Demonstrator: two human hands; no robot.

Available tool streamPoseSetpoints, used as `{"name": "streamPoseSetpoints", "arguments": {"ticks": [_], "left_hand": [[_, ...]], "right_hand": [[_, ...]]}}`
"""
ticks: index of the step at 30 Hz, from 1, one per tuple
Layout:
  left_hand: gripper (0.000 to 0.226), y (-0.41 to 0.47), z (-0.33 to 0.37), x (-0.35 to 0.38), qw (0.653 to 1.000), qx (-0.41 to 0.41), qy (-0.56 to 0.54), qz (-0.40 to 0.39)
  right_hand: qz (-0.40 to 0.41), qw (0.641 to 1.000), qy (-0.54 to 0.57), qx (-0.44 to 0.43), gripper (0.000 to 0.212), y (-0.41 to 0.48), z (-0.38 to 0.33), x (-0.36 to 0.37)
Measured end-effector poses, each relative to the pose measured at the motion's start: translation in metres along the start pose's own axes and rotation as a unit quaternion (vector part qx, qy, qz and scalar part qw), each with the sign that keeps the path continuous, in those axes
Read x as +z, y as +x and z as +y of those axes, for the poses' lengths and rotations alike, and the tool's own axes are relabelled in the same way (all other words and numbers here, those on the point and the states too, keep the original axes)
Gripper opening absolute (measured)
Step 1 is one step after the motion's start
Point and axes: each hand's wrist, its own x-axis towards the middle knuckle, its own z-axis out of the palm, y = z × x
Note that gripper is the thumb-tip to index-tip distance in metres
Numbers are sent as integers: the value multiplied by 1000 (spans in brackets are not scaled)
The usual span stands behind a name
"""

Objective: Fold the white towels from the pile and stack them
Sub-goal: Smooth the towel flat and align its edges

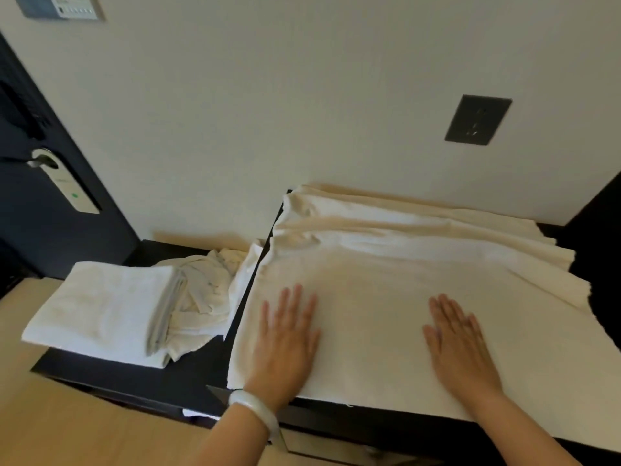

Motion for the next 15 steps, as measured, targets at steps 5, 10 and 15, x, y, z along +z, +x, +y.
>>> {"name": "streamPoseSetpoints", "arguments": {"ticks": [5, 10, 15], "left_hand": [[58, -10, -38, 2, 998, -51, -1, -24], [66, -18, -54, -15, 986, -157, -58, -27], [56, -22, -53, -25, 965, -221, -140, 9]], "right_hand": [[7, 1000, 1, -5, 60, 0, 3, 4], [7, 1000, 15, -6, 60, 1, 4, 5], [7, 1000, 17, -6, 58, 0, 4, 4]]}}
